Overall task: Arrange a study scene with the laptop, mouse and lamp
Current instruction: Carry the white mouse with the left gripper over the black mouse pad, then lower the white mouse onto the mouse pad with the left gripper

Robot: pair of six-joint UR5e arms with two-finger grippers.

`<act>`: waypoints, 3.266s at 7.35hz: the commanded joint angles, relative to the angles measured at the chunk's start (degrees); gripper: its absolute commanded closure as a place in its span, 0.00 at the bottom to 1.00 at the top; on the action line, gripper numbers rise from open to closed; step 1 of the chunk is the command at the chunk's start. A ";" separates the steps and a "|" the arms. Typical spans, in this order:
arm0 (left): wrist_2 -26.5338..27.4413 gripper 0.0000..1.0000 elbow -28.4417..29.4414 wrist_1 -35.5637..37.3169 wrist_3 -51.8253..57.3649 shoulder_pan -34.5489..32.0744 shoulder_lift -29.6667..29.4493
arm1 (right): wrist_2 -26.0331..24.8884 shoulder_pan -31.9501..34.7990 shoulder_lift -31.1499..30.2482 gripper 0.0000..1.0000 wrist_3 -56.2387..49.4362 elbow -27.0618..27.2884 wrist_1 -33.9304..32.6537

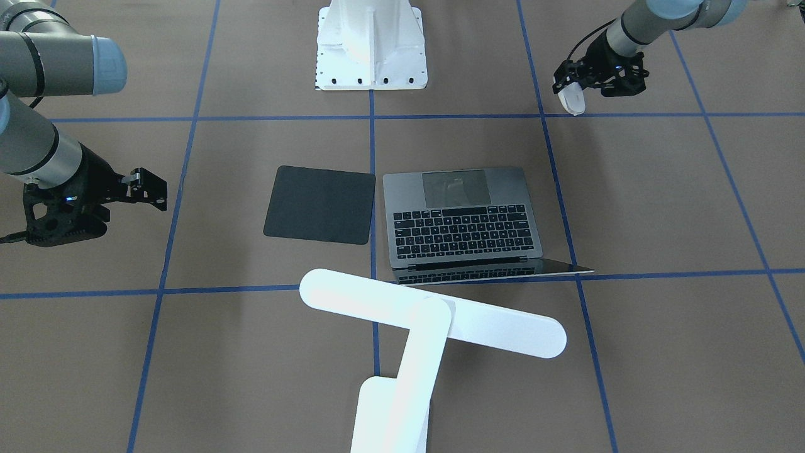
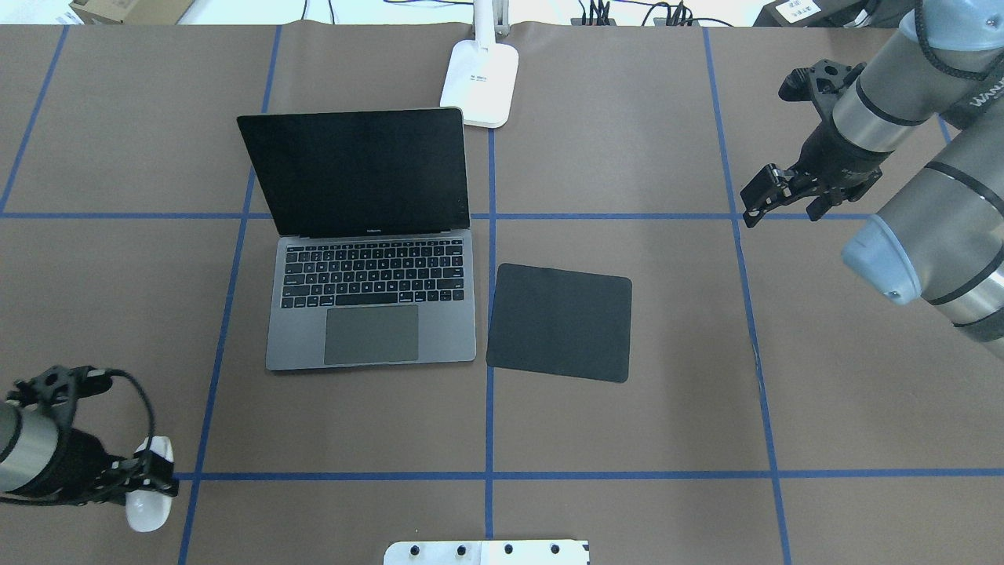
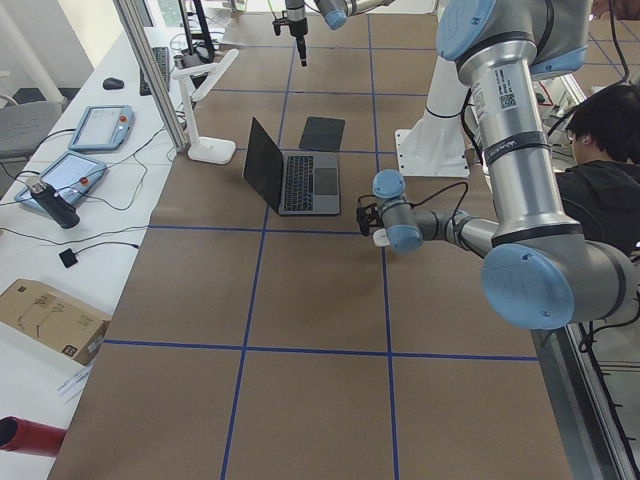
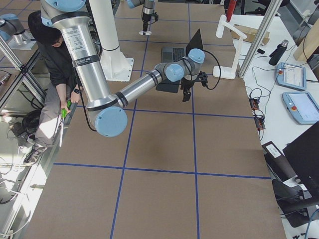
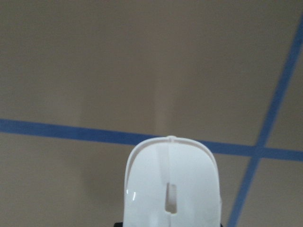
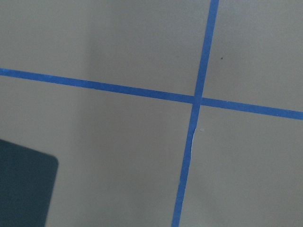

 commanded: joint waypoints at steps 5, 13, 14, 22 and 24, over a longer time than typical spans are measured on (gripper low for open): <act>1.97 0.71 18.21 45.67 0.56 -3.48 -58.04 | 0.45 1.62 -0.89 0.00 -0.51 -0.38 -0.20; 13.42 0.73 58.17 34.60 7.75 -0.76 -83.41 | 0.36 2.59 -1.42 0.00 -0.51 -0.55 -0.29; 13.51 0.73 58.35 34.60 8.12 -0.67 -83.50 | 0.36 2.59 -1.42 0.00 -0.51 -0.55 -0.29; 13.69 0.47 58.71 35.56 8.03 1.70 -82.97 | 0.27 2.50 -1.95 0.00 -0.42 -0.64 -0.20; 13.77 0.01 58.53 35.65 7.34 1.70 -83.15 | 0.36 2.50 -1.95 0.00 -0.42 -0.64 -0.20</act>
